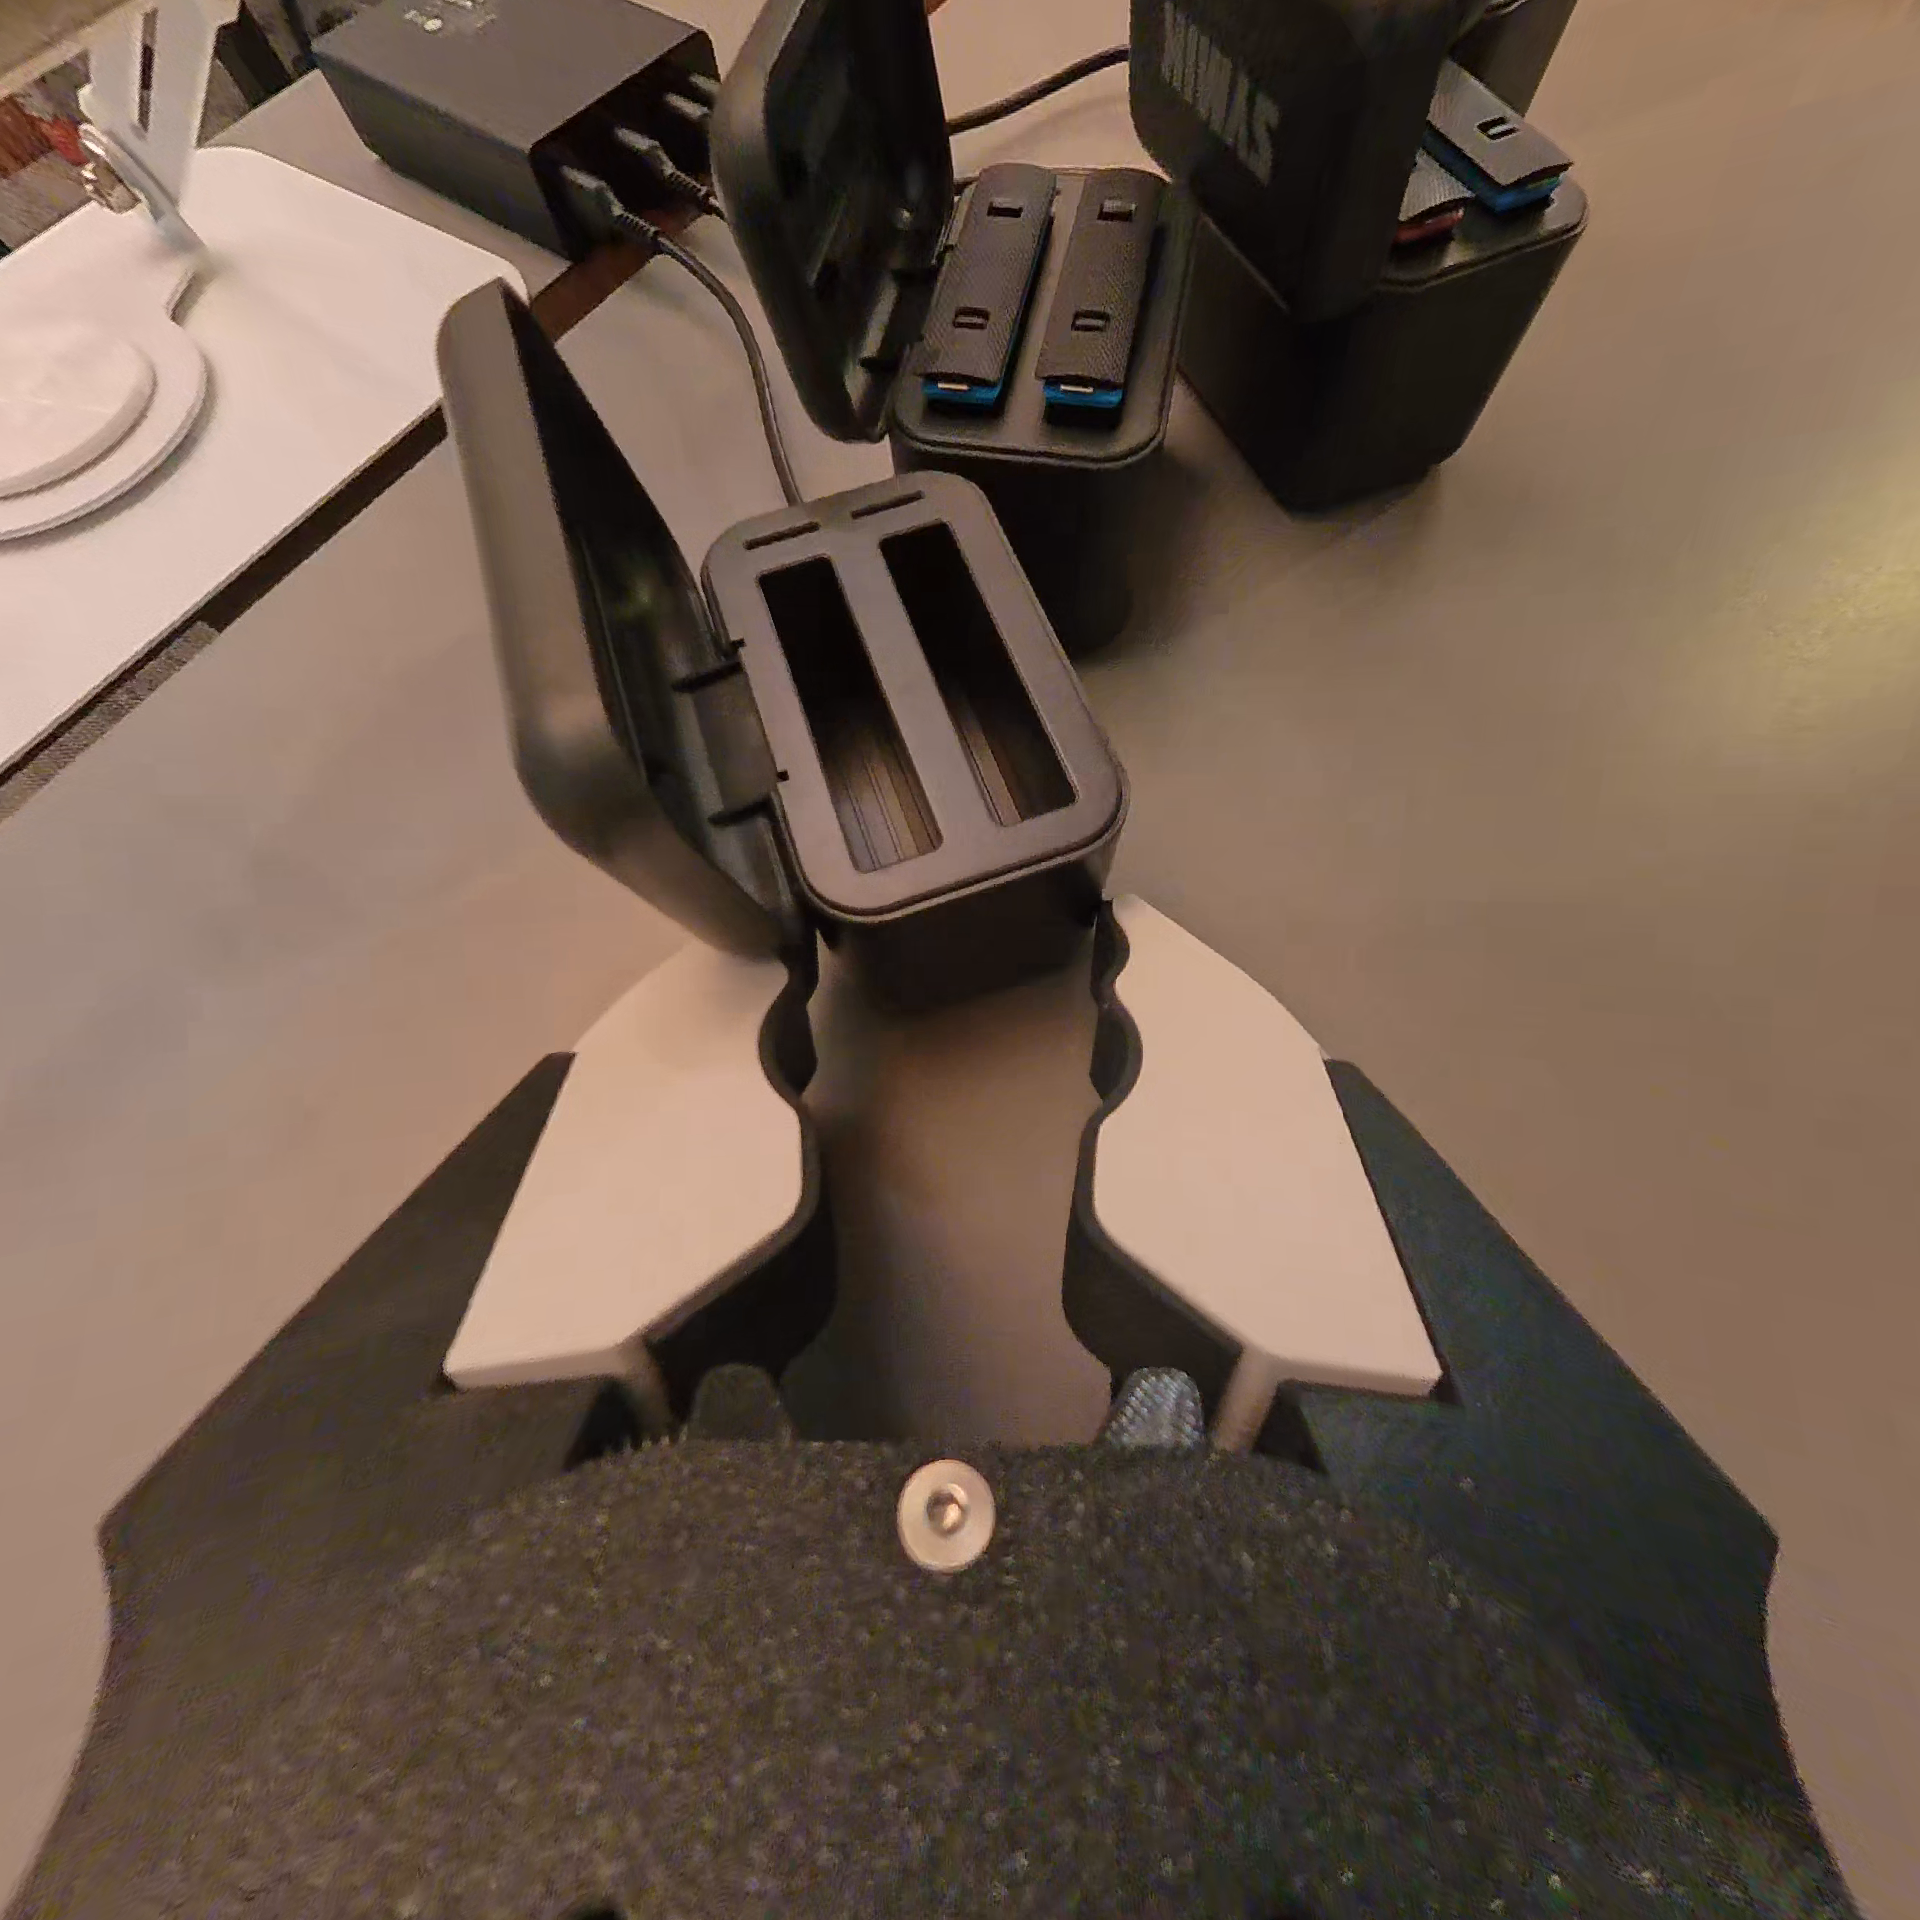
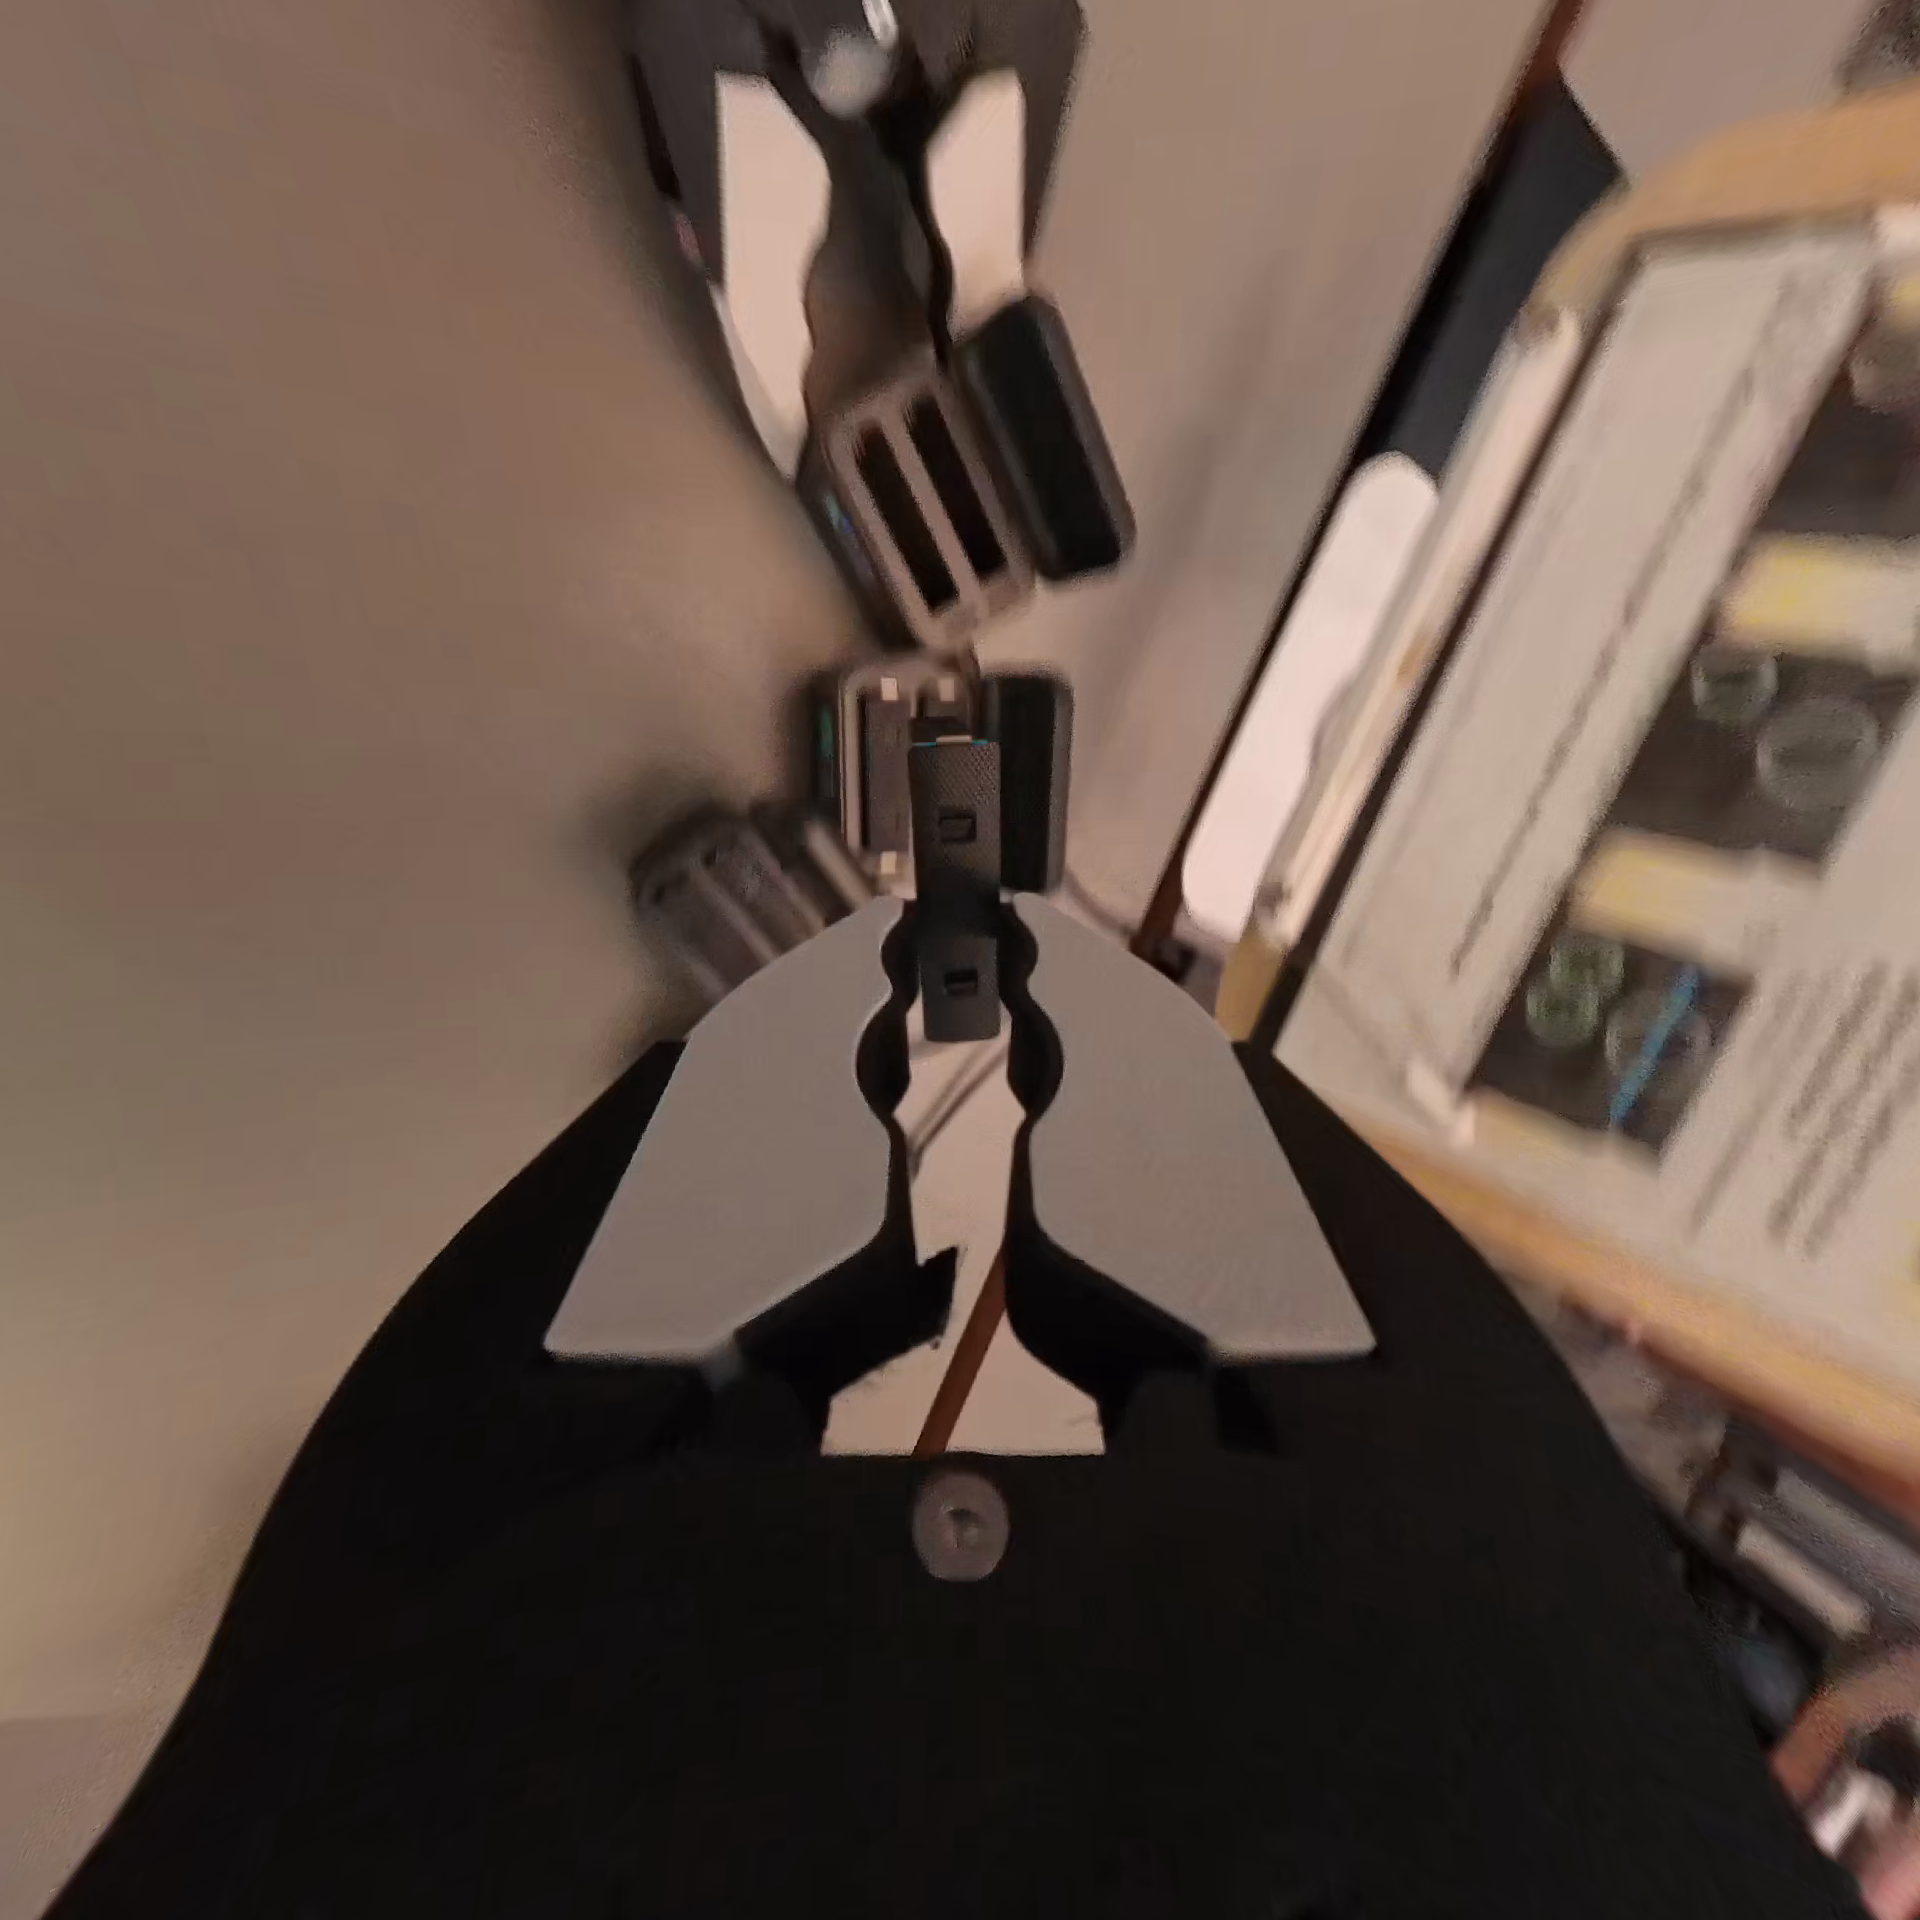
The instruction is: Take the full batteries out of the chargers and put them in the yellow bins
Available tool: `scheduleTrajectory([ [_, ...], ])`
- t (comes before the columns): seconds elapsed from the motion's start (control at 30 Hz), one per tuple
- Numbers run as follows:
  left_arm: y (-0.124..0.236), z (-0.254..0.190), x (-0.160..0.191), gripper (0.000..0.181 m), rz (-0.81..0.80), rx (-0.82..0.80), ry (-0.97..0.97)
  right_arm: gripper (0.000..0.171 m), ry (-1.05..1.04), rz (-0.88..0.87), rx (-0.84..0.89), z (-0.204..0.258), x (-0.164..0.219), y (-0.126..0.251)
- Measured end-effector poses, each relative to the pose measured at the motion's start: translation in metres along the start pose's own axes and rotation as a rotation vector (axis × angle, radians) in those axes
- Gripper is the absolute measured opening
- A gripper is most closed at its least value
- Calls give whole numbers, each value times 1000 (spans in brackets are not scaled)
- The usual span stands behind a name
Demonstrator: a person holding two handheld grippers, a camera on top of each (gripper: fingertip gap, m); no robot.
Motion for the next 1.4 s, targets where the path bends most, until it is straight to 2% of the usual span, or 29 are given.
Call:
scheduleTrajectory([
  [0.2, 1, 1, 0, 51, -2, -19, -4, 14, -302, 132, 161, 53, 115, 72],
  [0.33, 1, 1, 0, 51, -6, -33, -13, 14, -483, 236, 237, 92, 193, 102],
  [0.43, 1, 1, 0, 51, -7, -40, -17, 14, -586, 300, 256, 114, 246, 97],
  [0.57, 1, 3, 1, 51, -1, -46, 4, 14, -652, 345, 240, 125, 291, 61],
  [0.73, 0, 10, 2, 51, 10, -68, 41, 14, -699, 381, 189, 121, 321, 19],
  [0.93, -2, 21, 2, 51, 26, -122, 81, 14, -707, 403, 95, 119, 332, -10],
  [1.2, -2, 33, 3, 52, 41, -173, 77, 14, -703, 399, -5, 138, 330, -30],
  [1.4, -3, 45, 4, 51, 53, -198, 83, 15, -713, 389, 1, 140, 332, -29],
])
Point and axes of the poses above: each gripper's, where its closed fingertips meet, y back along the fingers, x out of its underside, z = x × y across the jaws, the point moved 4 cm from there along y, back along the fingers, and after that the axes turned 10 degrees about -x, right-handed, at the moved point
